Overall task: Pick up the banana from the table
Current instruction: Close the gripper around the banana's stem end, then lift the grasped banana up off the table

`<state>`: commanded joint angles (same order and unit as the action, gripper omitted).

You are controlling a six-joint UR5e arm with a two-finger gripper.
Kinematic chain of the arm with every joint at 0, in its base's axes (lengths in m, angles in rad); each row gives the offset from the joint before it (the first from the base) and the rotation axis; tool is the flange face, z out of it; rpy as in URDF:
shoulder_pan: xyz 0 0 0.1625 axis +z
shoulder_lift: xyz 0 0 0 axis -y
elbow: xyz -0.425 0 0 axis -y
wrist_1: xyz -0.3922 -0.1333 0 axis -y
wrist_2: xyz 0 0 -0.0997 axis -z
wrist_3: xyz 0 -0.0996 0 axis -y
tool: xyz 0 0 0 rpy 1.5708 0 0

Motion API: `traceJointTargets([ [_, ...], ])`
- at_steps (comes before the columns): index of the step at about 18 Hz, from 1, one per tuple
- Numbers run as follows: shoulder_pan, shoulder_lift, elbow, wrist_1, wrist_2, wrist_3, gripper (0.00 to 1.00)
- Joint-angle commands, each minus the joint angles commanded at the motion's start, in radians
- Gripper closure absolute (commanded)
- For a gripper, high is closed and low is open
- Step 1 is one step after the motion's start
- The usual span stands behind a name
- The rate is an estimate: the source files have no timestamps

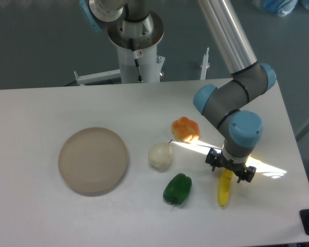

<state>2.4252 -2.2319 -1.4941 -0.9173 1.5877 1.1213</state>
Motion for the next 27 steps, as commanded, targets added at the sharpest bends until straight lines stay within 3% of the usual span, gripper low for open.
traceJointTargets([
  [9,0.006,0.024,0.003,-0.003,0.003,0.002,0.69],
  [11,0.006,0.054,0.002,-0.015,0.006,0.002,0.69],
  [15,-0.003,0.159,-0.018,-0.116,0.006,-0.012,0.69],
  [20,-0.005,0.239,0.001,-0.192,0.003,0.000,0.69],
  [23,-0.008,0.278,0.009,-0.212,-0.003,0.002,0.69],
  [27,-0.026,0.272,0.008,-0.206,0.003,0.000,0.69],
])
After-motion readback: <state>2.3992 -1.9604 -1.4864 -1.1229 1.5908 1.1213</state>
